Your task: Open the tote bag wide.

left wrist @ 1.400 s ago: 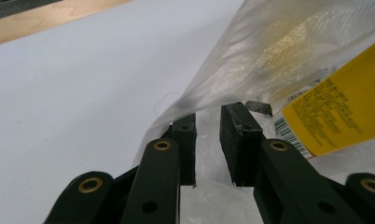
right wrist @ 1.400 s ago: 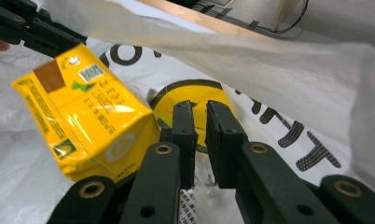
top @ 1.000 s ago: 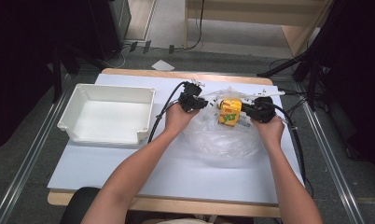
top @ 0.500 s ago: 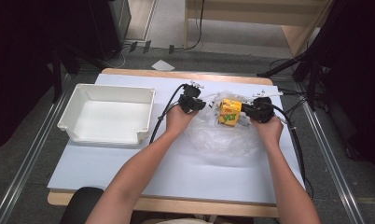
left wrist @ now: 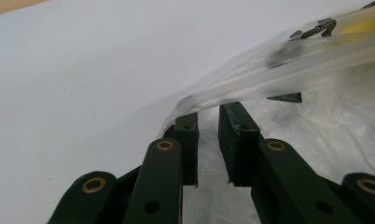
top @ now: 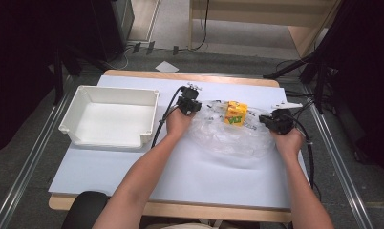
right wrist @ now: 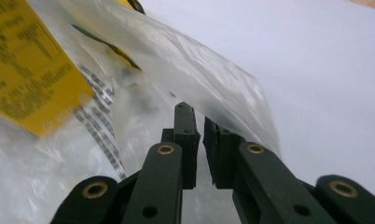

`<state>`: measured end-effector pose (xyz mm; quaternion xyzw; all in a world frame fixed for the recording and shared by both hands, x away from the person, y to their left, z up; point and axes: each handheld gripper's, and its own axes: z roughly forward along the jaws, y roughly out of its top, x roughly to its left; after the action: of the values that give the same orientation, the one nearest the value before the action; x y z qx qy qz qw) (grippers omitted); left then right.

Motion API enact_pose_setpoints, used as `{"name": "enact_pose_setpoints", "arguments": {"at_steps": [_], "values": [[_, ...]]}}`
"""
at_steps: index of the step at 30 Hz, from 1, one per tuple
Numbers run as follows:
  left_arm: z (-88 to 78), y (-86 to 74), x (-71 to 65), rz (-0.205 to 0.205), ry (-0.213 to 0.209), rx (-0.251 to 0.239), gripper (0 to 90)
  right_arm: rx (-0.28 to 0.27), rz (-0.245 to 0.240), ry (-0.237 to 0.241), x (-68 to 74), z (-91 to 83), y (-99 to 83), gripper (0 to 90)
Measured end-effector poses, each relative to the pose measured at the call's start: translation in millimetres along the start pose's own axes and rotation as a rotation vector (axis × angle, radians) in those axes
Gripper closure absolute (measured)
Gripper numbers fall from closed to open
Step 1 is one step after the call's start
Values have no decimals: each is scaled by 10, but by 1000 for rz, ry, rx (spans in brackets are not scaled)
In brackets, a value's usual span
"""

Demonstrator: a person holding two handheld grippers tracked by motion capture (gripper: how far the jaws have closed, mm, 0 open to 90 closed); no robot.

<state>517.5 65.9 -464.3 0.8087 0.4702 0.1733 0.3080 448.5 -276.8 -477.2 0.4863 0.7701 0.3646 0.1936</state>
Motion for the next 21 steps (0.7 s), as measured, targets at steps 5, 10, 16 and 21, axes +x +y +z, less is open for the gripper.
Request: {"name": "enact_pose_setpoints", "arguments": {"at_steps": [5,10,16,21], "values": [[-3,-1,44,-15,17,1,809,21,3,-46,-60,-52,-116,900],[-30,-6,166,-55,24,12,841,23,41,-53,-124,-87,-179,900],[-71,-21,273,-87,56,27,874,22,32,-105,-137,-127,-217,900],[-98,-45,366,-134,62,26,883,12,62,-115,-192,-199,-292,900]]}}
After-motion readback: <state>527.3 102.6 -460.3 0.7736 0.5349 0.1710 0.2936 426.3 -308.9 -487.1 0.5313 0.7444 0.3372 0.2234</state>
